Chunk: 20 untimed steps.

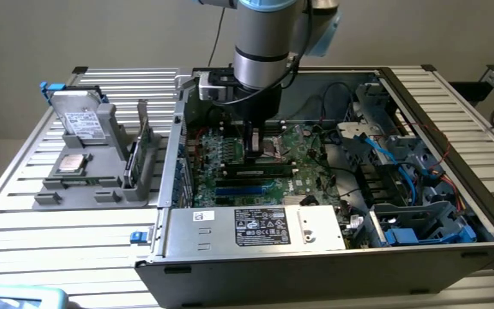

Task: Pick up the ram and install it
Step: 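Press down the ram until it locks into place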

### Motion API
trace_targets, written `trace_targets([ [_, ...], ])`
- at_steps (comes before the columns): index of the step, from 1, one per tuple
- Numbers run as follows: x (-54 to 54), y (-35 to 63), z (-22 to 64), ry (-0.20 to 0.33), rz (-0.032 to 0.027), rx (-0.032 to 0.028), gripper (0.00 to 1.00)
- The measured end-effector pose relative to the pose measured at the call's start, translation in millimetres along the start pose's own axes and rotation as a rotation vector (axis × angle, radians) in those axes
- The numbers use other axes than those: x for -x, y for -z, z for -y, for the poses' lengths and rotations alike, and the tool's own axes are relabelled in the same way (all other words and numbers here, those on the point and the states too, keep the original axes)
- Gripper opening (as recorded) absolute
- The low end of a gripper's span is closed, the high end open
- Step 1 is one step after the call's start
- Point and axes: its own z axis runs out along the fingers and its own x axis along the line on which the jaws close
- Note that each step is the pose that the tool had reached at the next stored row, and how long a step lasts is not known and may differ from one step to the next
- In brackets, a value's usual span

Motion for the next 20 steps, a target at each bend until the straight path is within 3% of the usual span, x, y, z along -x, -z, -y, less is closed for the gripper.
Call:
trace_targets([
  [8, -0.1, 8.2, 8.4, 0.001, -0.0009, 0.0178, 0.11],
  [15, 0.1, 19.7, 24.7, 0.001, -0.0019, 0.0361, 0.11],
  [20, 0.0, 29.2, 30.6, 0.002, -0.0022, 0.0410, 0.11],
])
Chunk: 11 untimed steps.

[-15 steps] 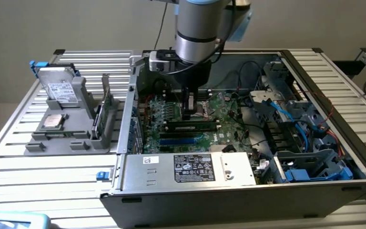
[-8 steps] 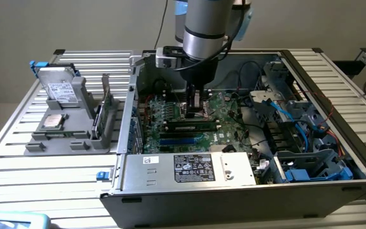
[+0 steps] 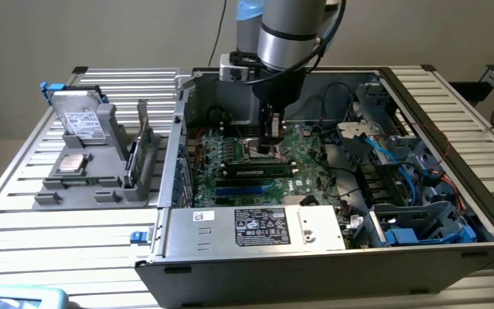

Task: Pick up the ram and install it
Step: 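Press down the ram until it locks into place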

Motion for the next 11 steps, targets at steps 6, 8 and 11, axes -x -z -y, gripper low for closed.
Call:
trace_targets([
  [6, 0.1, 6.0, 2.9, 0.000, -0.0048, 0.0021, 0.11],
  [8, 0.3, 7.7, 3.3, 0.000, -0.0080, 0.0025, 0.11],
  [11, 0.4, 8.0, 3.4, 0.000, -0.0105, 0.0024, 0.11],
])
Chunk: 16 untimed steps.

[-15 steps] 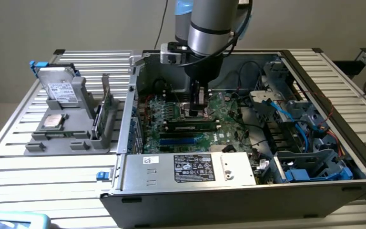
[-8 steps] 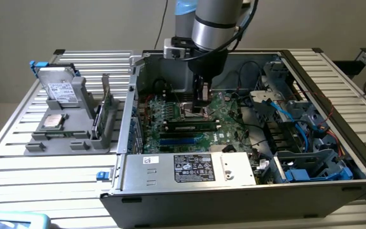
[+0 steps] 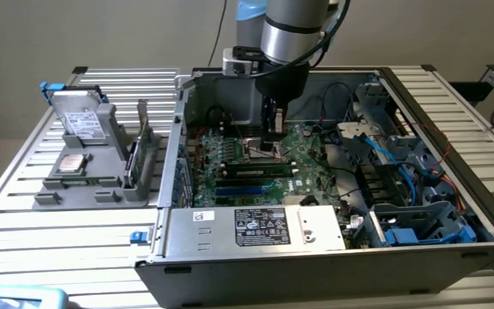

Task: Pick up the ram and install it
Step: 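Press down the ram until it locks into place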

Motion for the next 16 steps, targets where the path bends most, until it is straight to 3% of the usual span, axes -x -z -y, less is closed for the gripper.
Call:
trace_targets([
  [16, 0.0, 0.1, -0.1, -0.018, 0.0012, 0.0011, 0.11],
])
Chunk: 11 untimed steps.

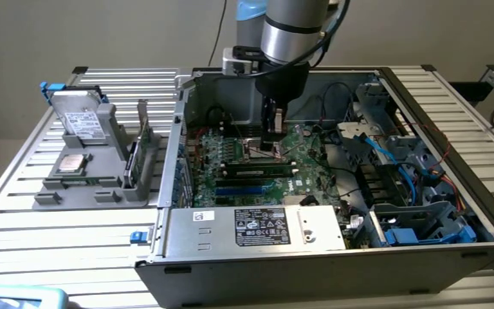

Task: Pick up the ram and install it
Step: 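Press down the ram until it locks into place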

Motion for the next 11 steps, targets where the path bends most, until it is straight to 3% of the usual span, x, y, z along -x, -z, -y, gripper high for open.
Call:
trace_targets([
  [11, 0.0, 0.0, 0.0, -0.177, 0.0156, 0.0100, 0.11],
])
